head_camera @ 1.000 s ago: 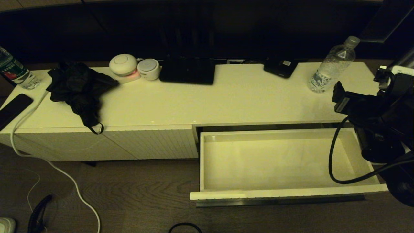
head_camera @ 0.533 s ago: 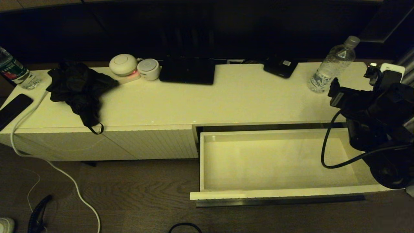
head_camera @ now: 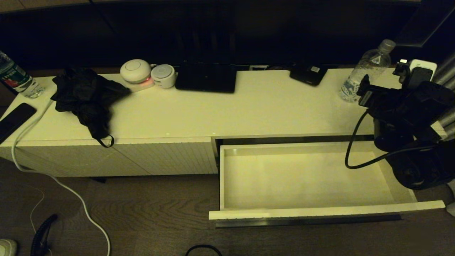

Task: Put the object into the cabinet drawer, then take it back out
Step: Put the mineral water in the drawer

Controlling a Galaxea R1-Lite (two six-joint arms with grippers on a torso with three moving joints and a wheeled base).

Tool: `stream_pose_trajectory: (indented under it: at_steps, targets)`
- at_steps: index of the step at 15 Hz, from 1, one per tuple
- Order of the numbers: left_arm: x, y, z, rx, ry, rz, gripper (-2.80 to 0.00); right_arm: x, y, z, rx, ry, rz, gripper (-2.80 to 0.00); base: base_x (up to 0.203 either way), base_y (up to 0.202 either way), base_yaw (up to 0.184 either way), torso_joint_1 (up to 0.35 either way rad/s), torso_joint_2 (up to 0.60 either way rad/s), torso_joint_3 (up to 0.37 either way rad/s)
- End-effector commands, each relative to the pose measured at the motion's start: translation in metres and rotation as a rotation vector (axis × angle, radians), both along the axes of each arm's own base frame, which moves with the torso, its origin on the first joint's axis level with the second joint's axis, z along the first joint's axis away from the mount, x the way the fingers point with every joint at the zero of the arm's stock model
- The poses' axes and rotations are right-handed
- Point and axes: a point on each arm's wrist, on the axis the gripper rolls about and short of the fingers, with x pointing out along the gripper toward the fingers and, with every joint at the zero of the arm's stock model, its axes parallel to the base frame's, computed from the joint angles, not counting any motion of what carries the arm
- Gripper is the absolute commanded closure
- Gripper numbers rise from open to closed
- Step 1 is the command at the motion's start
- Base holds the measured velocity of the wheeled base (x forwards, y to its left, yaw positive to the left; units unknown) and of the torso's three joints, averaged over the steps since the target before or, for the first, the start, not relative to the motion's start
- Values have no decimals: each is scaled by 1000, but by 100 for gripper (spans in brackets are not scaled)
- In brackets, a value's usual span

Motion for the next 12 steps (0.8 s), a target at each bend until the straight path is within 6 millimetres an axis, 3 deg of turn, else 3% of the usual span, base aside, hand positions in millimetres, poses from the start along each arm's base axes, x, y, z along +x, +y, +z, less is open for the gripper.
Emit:
stream_pose_trajectory:
  at_steps: [1,12]
  targets:
    - [0,0,0,0,-1,0,0,9,0,2,-6,-22,-13,-280,0,0,0,0,0,0]
    - [0,0,0,0,-1,0,0,38,-17,6,-34,-77,-87,-280,0,0,0,0,0,0]
